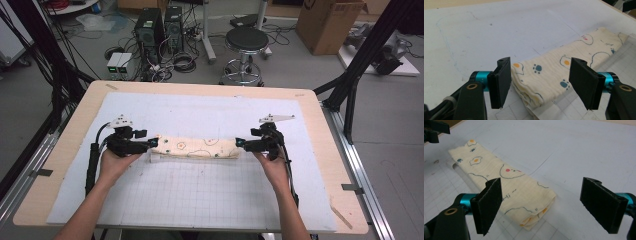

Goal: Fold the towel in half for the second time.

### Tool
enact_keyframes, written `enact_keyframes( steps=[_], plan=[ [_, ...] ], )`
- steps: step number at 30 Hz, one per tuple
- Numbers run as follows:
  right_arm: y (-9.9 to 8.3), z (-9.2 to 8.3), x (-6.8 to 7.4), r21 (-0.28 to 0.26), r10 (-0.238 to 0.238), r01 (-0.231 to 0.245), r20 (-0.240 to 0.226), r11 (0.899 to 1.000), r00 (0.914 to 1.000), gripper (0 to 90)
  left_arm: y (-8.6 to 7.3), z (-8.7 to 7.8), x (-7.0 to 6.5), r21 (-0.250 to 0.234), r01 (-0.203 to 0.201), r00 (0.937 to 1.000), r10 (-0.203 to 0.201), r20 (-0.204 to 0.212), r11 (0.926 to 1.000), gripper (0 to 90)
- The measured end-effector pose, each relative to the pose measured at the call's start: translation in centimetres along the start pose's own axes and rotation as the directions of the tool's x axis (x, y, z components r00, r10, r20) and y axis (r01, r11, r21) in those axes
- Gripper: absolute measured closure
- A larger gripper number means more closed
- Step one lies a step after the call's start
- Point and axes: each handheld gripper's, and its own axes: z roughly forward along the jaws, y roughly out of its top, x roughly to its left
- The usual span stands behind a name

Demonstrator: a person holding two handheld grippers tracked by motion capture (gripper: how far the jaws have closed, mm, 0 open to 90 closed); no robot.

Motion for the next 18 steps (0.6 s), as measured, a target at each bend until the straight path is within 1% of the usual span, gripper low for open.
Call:
enact_keyframes(
  steps=[3, 5, 8, 13, 17, 18],
  plan=[
    [-0.08, -0.08, -0.08, -0.004, -0.001, 0.001, 0.005, 1.000, 1.0000, 16.6, 0.00, -0.02, -0.06, 0.002, -0.007, 1.0000, 0.007, 0.002, 1.0000, 34.4],
    [-0.11, -0.16, -0.05, 0.001, 0.007, -0.007, 0.010, 1.000, 0.9999, 15.7, -0.01, -0.02, -0.14, 0.004, -0.009, 0.9999, 0.009, 0.007, 1.0000, 34.2],
    [-0.12, -0.25, -0.03, -0.001, 0.007, -0.007, 0.014, 1.000, 0.9999, 15.1, -0.01, -0.04, -0.25, 0.006, -0.013, 0.9999, 0.013, 0.002, 0.9999, 33.6],
    [-0.12, -0.41, 0.10, -0.002, -0.005, 0.005, 0.024, 1.000, 0.9997, 13.7, -0.04, -0.28, -0.38, 0.009, -0.027, 0.9996, 0.027, -0.001, 0.9996, 33.5],
    [-0.07, -0.59, 0.27, -0.003, -0.001, 0.001, 0.022, 1.000, 0.9997, 13.5, -0.07, -0.62, -0.37, 0.006, -0.035, 0.9994, 0.035, -0.001, 0.9994, 32.9],
    [-0.07, -0.58, 0.25, -0.008, -0.011, 0.012, 0.022, 1.000, 0.9997, 13.3, -0.11, -0.69, -0.41, 0.002, -0.030, 0.9995, 0.030, -0.005, 0.9995, 32.8]
  ],
)
